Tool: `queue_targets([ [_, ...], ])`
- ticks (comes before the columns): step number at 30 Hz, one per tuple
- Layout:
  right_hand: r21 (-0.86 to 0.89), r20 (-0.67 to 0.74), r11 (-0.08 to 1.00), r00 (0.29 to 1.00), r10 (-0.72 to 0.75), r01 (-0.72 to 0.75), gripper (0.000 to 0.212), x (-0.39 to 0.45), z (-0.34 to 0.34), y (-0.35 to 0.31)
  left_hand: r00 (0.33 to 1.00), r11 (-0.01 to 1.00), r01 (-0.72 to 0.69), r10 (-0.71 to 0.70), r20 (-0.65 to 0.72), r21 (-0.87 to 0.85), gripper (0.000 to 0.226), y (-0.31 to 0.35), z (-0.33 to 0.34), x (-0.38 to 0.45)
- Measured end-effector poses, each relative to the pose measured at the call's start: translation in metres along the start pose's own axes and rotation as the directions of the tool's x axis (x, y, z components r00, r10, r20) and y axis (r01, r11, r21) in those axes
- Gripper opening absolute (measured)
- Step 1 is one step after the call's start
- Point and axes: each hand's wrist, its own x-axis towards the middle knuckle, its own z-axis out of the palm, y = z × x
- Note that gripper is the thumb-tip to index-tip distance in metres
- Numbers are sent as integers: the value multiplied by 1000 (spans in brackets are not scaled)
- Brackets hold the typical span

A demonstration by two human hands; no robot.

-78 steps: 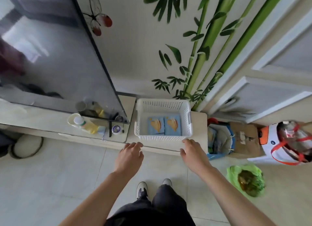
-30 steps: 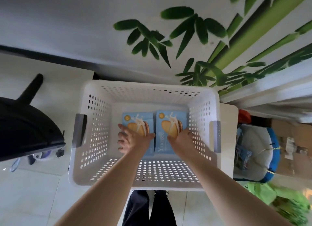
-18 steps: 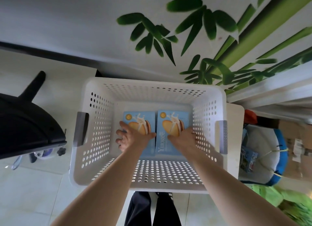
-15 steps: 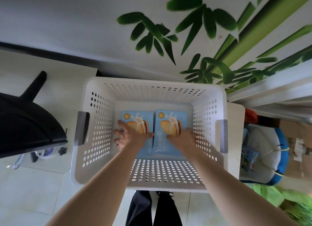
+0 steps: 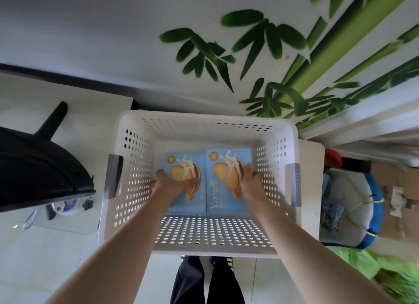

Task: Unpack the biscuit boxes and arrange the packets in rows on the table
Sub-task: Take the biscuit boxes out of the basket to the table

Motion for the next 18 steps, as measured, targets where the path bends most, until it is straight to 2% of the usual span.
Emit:
queue_targets([
  [4, -73, -12, 996, 999, -50, 49, 47, -17, -7, -15, 999, 999, -40, 40, -6, -23, 123, 6, -10, -13],
  [7, -176, 31, 981, 997, -76, 81, 52, -35, -16, -32, 1000, 1000, -23, 23, -19, 10, 126, 11, -20, -30],
  [10, -247, 53, 959, 990, -132, 141, 49, -60, -35, -53, 1000, 999, -21, 21, -9, -43, 120, 19, -33, -56],
  [14, -213, 56, 955, 979, -198, 206, 49, -100, -71, -87, 994, 986, -93, 99, 38, -135, 105, 36, -52, -103],
  [18, -158, 112, 958, 968, -225, 240, 45, -142, -108, -115, 982, 957, -179, 187, 14, -229, 95, 50, -75, -159],
])
